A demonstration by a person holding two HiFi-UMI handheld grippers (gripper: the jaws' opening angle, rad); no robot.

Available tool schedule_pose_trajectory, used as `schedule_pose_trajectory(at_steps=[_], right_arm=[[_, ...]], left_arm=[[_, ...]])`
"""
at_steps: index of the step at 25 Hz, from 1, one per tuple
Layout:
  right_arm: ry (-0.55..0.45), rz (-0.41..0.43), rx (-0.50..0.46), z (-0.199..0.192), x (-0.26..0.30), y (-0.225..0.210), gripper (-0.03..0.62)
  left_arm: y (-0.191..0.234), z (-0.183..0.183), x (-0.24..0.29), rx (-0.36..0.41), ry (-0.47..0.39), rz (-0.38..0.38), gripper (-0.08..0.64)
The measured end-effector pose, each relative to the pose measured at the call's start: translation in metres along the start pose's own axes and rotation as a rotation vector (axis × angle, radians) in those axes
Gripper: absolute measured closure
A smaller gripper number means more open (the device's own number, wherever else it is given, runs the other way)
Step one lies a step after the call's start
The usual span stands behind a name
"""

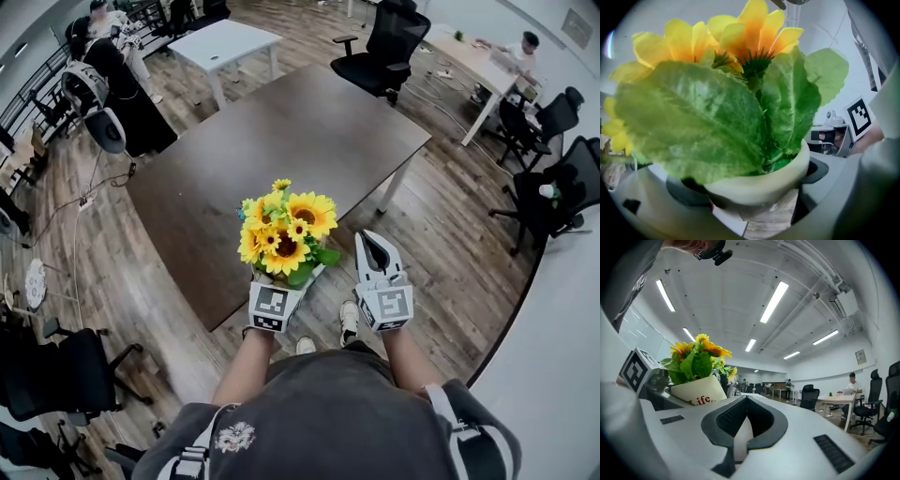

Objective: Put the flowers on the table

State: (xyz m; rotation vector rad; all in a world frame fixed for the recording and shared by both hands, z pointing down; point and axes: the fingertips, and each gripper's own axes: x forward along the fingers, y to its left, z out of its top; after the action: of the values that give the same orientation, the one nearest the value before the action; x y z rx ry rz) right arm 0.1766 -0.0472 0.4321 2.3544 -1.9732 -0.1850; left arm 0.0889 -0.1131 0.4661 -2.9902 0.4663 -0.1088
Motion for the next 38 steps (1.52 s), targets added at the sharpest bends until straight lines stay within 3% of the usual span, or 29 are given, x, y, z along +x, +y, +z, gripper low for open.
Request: schedule_pose_trajectory(at_steps=[11, 26, 33, 38], right_arm=[[-0.02, 0.156, 0.033, 0.003, 0.068, -0.076, 0.569], [-0.039, 0.342, 0.06, -0.021, 0.125, -0.109, 0.569], [-0.043, 0.47, 0.08, -0.028, 0.142, -0.086, 0.569], [0.009, 0.53, 0.074, -0.052, 0.157, -0.049, 0.569]], left_arm=[[0.017, 0.03, 0.094, 0.026, 0.022, 0.113, -0.006], [0.034, 0.013, 0.121, 0.042, 0.081, 0.332, -0.006], [0.057, -0.008, 0.099, -0.002, 0.141, 0.469, -0.005], [0.079, -0.029, 0.074, -0.029, 0.175, 0.526, -0.005]])
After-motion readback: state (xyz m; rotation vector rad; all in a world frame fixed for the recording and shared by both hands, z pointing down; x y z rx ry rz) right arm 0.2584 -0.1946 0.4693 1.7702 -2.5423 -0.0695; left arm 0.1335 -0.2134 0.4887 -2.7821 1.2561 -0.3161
